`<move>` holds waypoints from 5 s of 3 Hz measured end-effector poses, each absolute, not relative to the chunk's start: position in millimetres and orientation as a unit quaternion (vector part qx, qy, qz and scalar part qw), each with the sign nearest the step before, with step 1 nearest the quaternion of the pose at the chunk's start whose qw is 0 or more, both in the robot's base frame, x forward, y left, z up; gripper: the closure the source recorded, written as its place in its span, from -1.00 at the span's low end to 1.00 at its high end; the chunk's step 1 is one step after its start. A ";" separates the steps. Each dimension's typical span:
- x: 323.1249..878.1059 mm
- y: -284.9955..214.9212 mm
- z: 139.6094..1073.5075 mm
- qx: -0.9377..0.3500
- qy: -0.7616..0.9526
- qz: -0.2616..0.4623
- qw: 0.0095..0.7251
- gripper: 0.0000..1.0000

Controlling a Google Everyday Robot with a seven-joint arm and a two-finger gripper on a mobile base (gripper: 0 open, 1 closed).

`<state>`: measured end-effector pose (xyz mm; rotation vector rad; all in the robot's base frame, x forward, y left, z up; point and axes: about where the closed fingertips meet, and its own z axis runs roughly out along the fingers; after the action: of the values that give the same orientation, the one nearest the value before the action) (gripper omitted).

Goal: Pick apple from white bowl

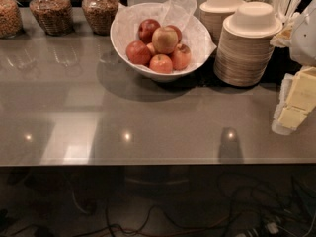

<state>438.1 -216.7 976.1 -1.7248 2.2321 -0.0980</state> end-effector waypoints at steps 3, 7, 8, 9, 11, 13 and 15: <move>493.0 -201.1 979.8 -0.560 0.783 -0.012 0.270 -1.00; 617.4 -110.1 982.6 -0.557 0.741 0.006 0.374 -1.00; 659.8 -83.1 960.3 -0.571 0.727 0.035 0.380 -1.00; 659.8 -83.0 960.3 -0.571 0.727 0.035 0.380 -1.00; 673.5 -75.0 962.4 -0.556 0.706 0.026 0.438 -0.69; 697.9 -60.5 952.9 -0.546 0.694 0.040 0.468 -0.84; 719.2 -51.3 937.4 -0.537 0.695 0.051 0.476 -0.78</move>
Offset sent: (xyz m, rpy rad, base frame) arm 0.0495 0.0069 -0.0012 0.2222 -0.1368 -0.0549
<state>719.2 -51.3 937.4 -1.3114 1.6982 0.1255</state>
